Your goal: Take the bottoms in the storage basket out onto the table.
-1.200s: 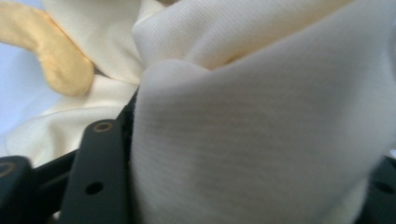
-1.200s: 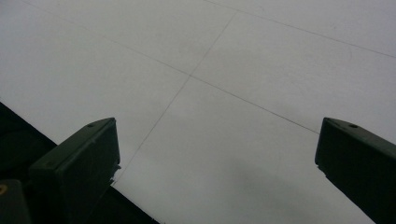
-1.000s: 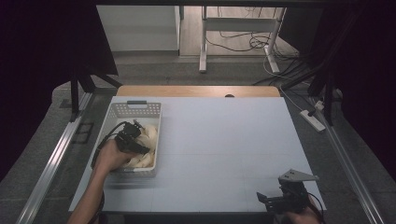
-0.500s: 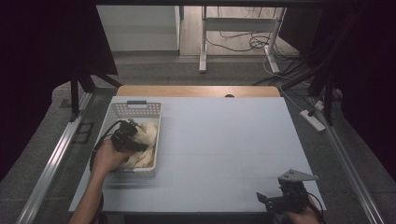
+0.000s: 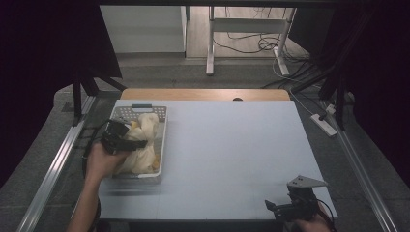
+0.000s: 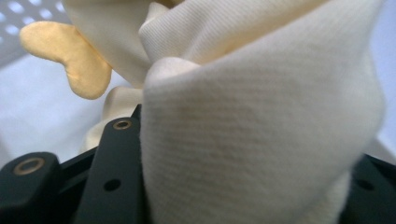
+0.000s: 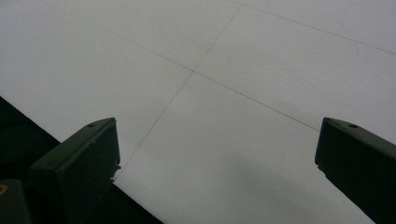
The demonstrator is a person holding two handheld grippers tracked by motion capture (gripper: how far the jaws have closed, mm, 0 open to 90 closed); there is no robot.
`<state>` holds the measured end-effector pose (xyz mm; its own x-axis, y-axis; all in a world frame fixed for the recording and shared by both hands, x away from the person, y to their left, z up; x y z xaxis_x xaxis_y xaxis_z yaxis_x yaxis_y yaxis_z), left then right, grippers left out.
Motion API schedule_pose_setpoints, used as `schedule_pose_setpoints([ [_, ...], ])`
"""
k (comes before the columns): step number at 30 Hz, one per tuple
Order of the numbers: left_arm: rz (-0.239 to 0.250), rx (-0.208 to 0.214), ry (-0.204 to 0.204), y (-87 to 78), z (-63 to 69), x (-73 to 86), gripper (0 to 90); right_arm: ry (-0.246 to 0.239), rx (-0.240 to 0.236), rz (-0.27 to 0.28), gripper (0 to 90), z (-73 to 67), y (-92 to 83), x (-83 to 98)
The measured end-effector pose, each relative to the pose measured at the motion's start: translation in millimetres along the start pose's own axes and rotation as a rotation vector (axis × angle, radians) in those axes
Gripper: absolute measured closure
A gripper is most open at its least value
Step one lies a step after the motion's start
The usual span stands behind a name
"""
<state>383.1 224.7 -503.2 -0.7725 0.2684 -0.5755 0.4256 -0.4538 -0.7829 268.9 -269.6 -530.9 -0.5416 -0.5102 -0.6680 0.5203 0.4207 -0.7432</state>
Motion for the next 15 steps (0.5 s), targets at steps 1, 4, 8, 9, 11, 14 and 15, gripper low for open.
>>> schedule_pose_setpoints([
  [1,0.029,0.006,-0.006,-7.4,1.4,-2.0,53.0,0.0,0.0,0.0,0.3,0.0,0.0,0.0],
  [4,0.064,0.012,-0.001,-15.9,3.8,-4.4,53.3,-0.001,0.0,0.0,0.3,0.0,0.0,0.0],
  [8,0.087,0.003,0.016,-22.4,7.5,-6.9,53.6,-0.001,-0.001,0.0,0.3,-0.1,0.0,0.0],
  [9,0.093,0.004,0.019,-24.0,8.9,-7.8,53.6,-0.001,-0.001,0.0,0.3,0.0,-0.1,0.0],
  [11,0.103,0.003,0.029,-27.9,12.2,-9.7,53.6,0.0,-0.001,0.001,0.3,0.0,-0.2,0.0],
  [14,0.124,0.004,0.046,-34.5,18.1,-13.0,53.6,0.0,-0.002,0.001,0.3,0.0,-0.1,0.0],
  [15,0.129,0.005,0.052,-36.9,20.1,-14.1,53.6,-0.002,-0.001,0.0,0.3,0.1,-0.1,0.1],
])
Point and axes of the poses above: each handheld gripper's, and its own axes: y roughly forward along the jaws, x roughly out of its underside, z roughly to its right, the point moved 7 cm from there along y, roughly forward along the jaws, and after that the axes turned 8 degrees about -y, right-handed, at the moved point
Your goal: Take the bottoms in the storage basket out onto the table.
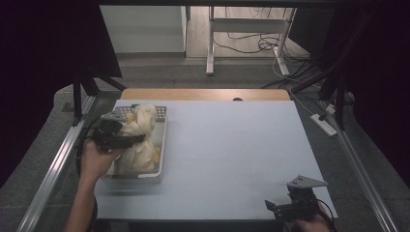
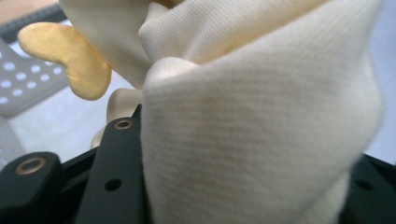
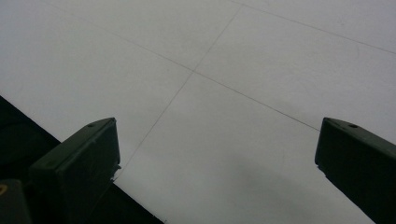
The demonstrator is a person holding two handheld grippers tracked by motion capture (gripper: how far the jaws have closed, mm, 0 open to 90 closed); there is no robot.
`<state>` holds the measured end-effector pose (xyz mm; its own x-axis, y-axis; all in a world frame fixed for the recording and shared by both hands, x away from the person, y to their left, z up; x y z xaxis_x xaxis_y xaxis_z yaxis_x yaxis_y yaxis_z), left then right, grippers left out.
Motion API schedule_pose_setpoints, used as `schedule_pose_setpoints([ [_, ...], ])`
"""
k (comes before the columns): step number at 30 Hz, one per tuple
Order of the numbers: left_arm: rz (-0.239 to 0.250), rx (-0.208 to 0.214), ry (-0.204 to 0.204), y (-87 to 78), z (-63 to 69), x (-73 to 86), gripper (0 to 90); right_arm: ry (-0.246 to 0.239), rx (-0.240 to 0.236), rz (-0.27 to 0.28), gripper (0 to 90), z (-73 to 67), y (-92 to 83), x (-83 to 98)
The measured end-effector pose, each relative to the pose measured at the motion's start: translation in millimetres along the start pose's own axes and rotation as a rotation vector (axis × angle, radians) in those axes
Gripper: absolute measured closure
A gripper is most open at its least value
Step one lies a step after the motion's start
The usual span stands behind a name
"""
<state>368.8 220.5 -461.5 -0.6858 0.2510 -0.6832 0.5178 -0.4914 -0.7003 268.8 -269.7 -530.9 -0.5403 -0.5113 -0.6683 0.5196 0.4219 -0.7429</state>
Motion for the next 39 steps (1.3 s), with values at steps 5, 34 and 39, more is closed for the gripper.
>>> schedule_pose_setpoints([
  [5,0.03,-0.001,0.026,-9.9,9.2,-6.5,53.5,0.0,-0.001,0.001,0.3,0.0,-0.1,0.0],
  [34,0.074,0.103,0.118,-12.3,58.9,-24.3,53.5,-0.007,-0.005,-0.001,0.3,-0.8,0.1,0.1],
  [39,0.071,0.108,0.139,-10.1,67.2,-26.5,53.5,-0.006,-0.004,-0.003,0.3,-0.8,0.1,0.1],
])
Point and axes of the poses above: each handheld gripper's, and its own axes: y roughly forward along the jaws, x roughly out of its underside, z roughly to its right, the point moved 7 cm from there along y, roughly forward along the jaws, and after that the axes turned 8 degrees about -y, right-handed, at the moved point
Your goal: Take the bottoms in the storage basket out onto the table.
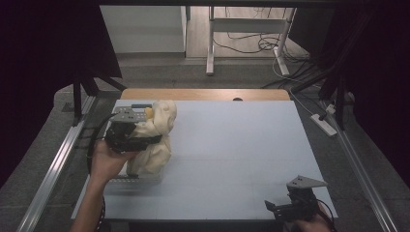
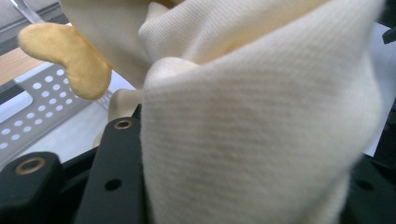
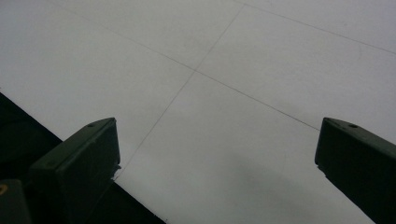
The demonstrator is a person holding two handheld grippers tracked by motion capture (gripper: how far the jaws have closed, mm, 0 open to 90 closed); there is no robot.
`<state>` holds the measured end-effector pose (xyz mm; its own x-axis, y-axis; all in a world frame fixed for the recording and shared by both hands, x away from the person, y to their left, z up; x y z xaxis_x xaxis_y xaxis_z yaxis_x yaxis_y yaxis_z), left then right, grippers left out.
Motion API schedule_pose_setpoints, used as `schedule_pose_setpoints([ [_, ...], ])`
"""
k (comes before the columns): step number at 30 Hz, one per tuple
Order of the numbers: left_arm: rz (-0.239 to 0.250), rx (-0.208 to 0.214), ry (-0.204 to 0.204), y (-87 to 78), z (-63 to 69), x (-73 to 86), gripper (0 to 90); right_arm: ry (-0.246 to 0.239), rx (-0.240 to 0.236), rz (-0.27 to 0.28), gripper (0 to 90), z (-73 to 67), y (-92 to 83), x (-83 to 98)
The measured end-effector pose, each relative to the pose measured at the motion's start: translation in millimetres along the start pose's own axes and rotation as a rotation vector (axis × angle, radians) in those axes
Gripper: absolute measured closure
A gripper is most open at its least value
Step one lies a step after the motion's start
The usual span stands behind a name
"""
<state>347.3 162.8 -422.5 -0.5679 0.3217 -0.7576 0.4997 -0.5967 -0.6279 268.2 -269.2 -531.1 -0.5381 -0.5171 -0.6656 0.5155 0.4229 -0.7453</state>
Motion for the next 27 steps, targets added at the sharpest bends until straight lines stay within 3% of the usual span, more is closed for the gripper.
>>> schedule_pose_setpoints([
  [10,0.015,0.005,0.029,1.3,9.9,-10.8,53.7,-0.001,0.001,0.0,0.3,0.0,0.0,0.0],
  [27,0.017,0.003,0.098,-4.5,22.1,-55.2,53.7,0.001,0.001,-0.008,0.3,0.5,0.6,0.1],
])
Point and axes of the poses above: each handheld gripper's, and its own axes: y roughly forward along the jaws, x roughly out of its underside, z roughly to its right, the point moved 7 cm from there along y, roughly forward along the jaws, and after that the axes turned 8 degrees about -y, right-handed, at the moved point
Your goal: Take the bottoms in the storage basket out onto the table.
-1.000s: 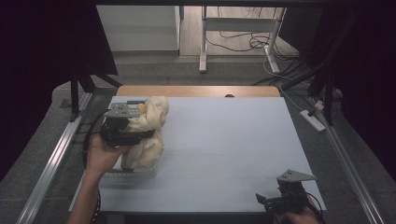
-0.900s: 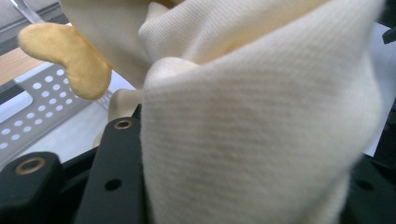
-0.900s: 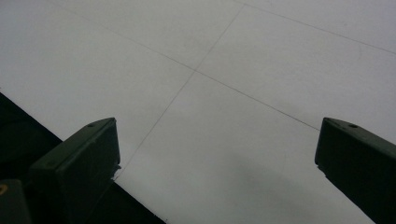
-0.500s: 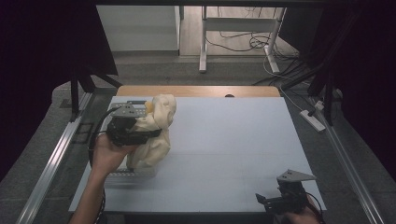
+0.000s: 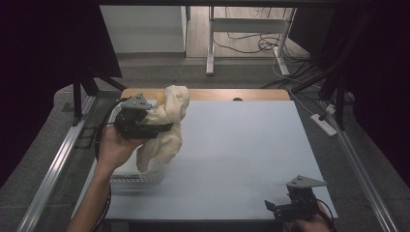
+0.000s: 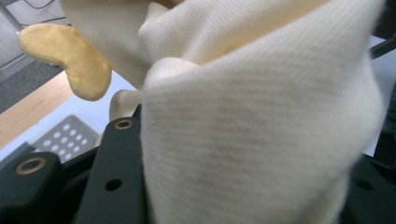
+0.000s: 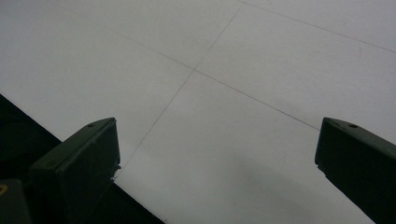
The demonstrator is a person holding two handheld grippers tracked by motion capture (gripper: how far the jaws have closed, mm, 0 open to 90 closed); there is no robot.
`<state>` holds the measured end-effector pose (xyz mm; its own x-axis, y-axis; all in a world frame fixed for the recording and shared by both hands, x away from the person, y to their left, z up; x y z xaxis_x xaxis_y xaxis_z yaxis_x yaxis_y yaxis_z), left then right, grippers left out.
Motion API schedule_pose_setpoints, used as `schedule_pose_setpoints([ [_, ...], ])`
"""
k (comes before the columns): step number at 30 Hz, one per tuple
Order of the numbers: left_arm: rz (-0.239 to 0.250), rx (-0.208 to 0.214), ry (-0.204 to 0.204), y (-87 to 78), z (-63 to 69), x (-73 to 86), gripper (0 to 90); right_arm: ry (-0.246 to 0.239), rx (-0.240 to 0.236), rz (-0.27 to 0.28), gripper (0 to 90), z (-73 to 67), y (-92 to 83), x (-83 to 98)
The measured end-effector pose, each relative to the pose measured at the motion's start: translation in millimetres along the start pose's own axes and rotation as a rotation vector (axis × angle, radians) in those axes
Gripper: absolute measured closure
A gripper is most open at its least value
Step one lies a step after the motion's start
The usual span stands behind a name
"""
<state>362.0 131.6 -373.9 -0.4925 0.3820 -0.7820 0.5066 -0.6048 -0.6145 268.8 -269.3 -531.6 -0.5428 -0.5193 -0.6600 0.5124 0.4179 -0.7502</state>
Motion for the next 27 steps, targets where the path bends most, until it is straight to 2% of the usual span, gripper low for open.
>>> schedule_pose_setpoints([
  [8,0.003,0.014,0.027,6.8,6.1,-19.9,53.7,0.004,-0.003,0.003,0.3,0.1,0.2,-0.1],
  [15,0.004,0.039,0.06,15.1,18.7,-38.3,53.6,0.006,-0.005,0.006,0.3,0.2,0.2,-0.1],
  [27,0.001,0.042,0.093,34.6,30.2,-48.1,53.6,0.006,-0.008,0.006,0.3,0.4,0.0,0.0],
])
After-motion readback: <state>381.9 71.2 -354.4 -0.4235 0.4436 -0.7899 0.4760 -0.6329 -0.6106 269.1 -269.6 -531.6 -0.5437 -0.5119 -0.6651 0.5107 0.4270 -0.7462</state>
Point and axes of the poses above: each handheld gripper's, and its own axes: y roughly forward along the jaws, x roughly out of its underside, z roughly to its right, the point moved 7 cm from there along y, roughly forward along the jaws, and after that the axes turned 8 degrees about -y, right-handed, at the moved point
